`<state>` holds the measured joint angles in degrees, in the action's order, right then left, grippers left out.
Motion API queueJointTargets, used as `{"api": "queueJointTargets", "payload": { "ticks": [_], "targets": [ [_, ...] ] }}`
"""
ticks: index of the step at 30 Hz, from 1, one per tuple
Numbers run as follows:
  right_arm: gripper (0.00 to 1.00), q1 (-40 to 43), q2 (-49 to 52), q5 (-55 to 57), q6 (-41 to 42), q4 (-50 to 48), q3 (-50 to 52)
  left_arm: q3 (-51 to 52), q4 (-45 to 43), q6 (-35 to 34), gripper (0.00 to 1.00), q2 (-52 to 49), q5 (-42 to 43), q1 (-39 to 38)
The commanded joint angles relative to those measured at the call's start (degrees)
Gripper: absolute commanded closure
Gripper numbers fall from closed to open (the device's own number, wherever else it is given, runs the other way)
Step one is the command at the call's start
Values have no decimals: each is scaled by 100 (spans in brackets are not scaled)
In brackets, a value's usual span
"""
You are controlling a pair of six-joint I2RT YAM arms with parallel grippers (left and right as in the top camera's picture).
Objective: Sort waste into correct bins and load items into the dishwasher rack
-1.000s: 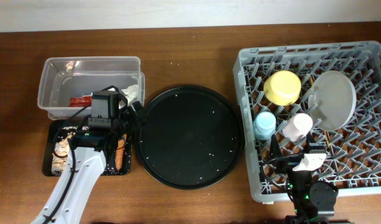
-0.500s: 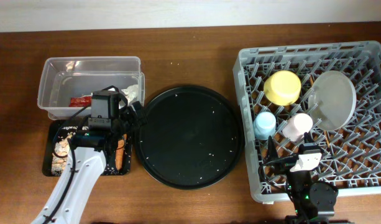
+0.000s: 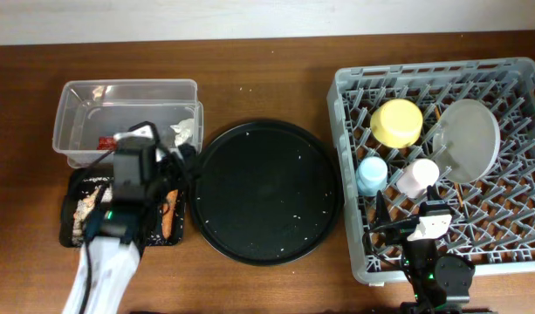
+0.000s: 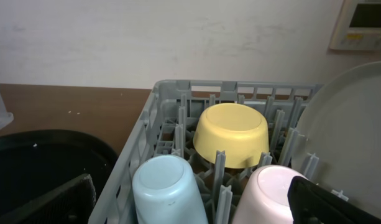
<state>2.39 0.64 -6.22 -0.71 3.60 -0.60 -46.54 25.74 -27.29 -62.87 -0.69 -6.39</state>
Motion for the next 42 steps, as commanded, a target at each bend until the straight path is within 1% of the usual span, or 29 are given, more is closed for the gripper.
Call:
{"api": "queueJointTargets", "payload": {
  "ticks": [1,4,8,12,15,17,18,19,20,22,23,24,25,28,31,32,33,36,42],
  "targets": [
    [2,31,-44,-109,-37,11,28,841,-61,-50,1,1613,-125,-20],
    [2,31,-44,-107,-37,11,28,1869,-166,-50,1,3552,-140,-20],
    [2,31,-44,-107,-37,11,28,2669,-315,-52,1,5156,-149,-111],
    [2,31,-44,-107,-37,11,28,3335,-356,-52,1,6137,-170,-396],
    [2,31,-44,-109,-37,11,28,3974,-1023,-55,1,6260,-184,-511],
    [2,31,-44,-109,-37,11,28,4236,-1836,-50,1,6260,-256,-511],
    [2,31,-44,-107,-37,11,28,4417,-2988,-48,1,6260,-492,-511],
    [2,31,-44,-107,-37,11,28,4503,-3794,-48,1,6260,-660,-511],
    [2,31,-44,-107,-37,11,28,4562,-4837,-44,1,6260,-844,-507],
    [2,31,-44,-109,-37,11,28,4577,-5978,181,1,6260,-868,-507],
    [2,31,-44,-109,-37,11,28,4577,-6127,387,1,6260,-881,-501],
    [2,31,-44,-109,-37,11,28,4610,-6030,466,1,6260,-857,-439],
    [2,31,-44,-107,-37,11,28,4607,-5471,468,1,6260,-861,-293],
    [2,31,-44,-109,-37,11,28,4607,-4435,468,1,6260,-909,-85],
    [2,31,-44,-107,-37,11,28,4607,-2677,468,1,6260,-1416,-83],
    [2,31,-44,-107,-37,11,28,4607,-2328,468,1,6260,-1539,-83],
    [2,31,-44,-107,-37,11,28,4607,-2243,931,1,6260,-1563,-83],
    [2,31,-44,-107,-37,11,28,4607,-2236,1814,1,6260,-1539,-83],
    [2,31,-44,-107,-37,11,28,4607,-2243,1816,1,6260,-1521,-83]
  ]
}}
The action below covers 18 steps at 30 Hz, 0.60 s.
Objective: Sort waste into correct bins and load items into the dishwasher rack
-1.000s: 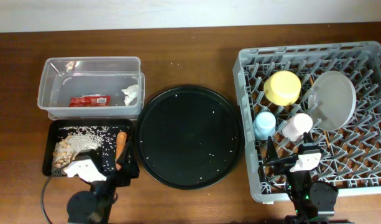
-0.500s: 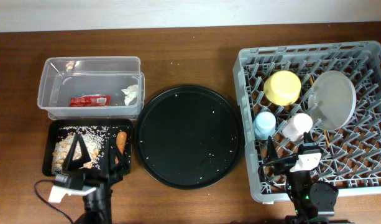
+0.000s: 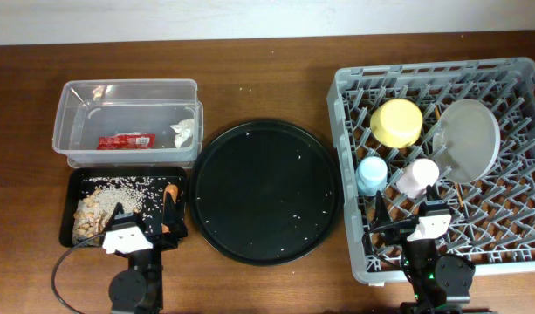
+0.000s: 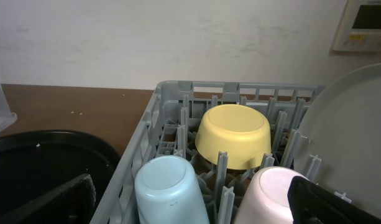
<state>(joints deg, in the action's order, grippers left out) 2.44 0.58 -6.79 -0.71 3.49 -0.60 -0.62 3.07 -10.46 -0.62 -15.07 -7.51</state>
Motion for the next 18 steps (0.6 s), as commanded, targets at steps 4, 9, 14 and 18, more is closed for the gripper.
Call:
{"api": "queueJointTargets", "payload": {
  "ticks": [4,9,14,18],
  "targets": [
    [2,26,-37,-50,-37,22,28,15,24,133,1,35,-83,28],
    [2,26,-37,-52,-37,22,28,15,24,133,1,35,-83,26],
    [2,26,-37,-50,-37,22,28,15,24,133,1,35,-83,28],
    [2,26,-37,-52,-37,22,28,15,24,133,1,35,-83,-33]
  ]
}}
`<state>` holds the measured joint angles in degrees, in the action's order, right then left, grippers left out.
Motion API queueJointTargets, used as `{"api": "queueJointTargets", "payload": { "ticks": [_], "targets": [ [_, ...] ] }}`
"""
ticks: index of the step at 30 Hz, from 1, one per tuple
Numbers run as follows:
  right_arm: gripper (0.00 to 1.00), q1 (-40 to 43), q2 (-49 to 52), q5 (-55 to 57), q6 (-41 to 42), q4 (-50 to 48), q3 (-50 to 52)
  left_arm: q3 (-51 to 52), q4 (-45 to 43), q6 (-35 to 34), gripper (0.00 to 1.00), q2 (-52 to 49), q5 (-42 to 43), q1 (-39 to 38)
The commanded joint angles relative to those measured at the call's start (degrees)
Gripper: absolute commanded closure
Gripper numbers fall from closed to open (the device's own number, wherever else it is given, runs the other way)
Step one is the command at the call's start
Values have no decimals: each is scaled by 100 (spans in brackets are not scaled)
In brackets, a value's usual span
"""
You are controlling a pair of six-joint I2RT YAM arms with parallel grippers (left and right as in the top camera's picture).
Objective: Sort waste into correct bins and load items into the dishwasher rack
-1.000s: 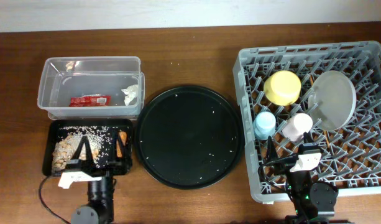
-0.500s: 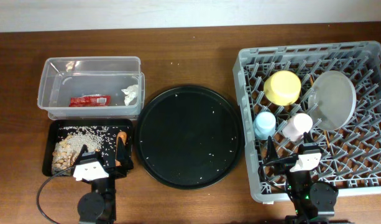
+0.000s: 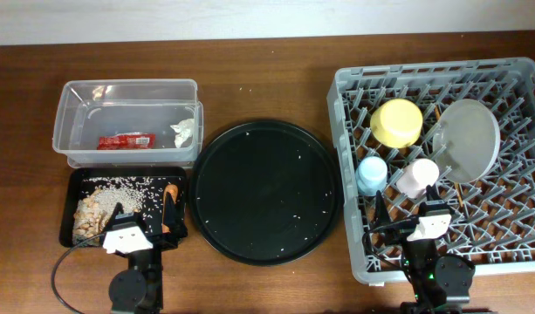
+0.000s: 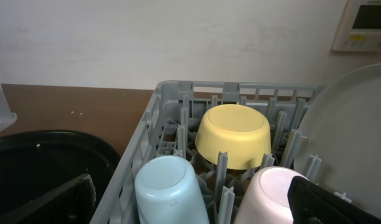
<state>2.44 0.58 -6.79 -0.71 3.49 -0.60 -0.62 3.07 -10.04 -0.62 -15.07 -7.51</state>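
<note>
A grey dishwasher rack [image 3: 347, 113] on the right holds an upturned yellow bowl [image 3: 396, 122], a light blue cup [image 3: 370, 174], a pink cup [image 3: 418, 177] and a grey plate [image 3: 468, 139] standing on edge. At the left, a clear bin [image 3: 75, 92] contains a red wrapper [image 3: 126, 139] and crumpled white paper [image 3: 183, 133]. A black tray [image 3: 69, 187] in front of it holds rice, food scraps and an orange piece [image 3: 169, 205]. My left gripper [image 3: 140, 218] sits at the tray's front edge, fingers apart, holding nothing. My right gripper [image 4: 196, 208] is open wide behind the blue cup [image 4: 168, 186] and pink cup [image 4: 274, 193].
A large round black plate [image 3: 267, 192] with a few crumbs lies between the bins and the rack. The yellow bowl [image 4: 232, 134] and the grey plate [image 4: 355, 118] fill the rack's far part. Bare brown table runs along the back.
My left arm first reached over the black tray, with its gripper at the clear bin's front right. By 0.6 s ago it was back at the table's front edge, with the red wrapper lying in the clear bin. My right arm stayed at the rack.
</note>
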Motion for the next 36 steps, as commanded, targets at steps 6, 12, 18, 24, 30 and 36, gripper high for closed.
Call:
{"api": "queueJointTargets", "payload": {
  "ticks": [6,12,18,24,30,36],
  "targets": [
    [2,26,-37,-50,-37,22,28,15,24,92,1,35,-83,-210],
    [2,26,-37,-50,-37,22,28,15,24,94,1,35,-83,-210],
    [2,26,-37,-52,-37,22,28,15,24,92,1,35,-83,-210],
    [2,26,-37,-50,-37,22,28,15,24,92,1,35,-83,-210],
    [2,26,-37,-50,-37,22,28,15,26,92,1,33,-81,-210],
    [2,26,-37,-50,-37,22,28,15,24,92,1,33,-81,-210]
  ]
}}
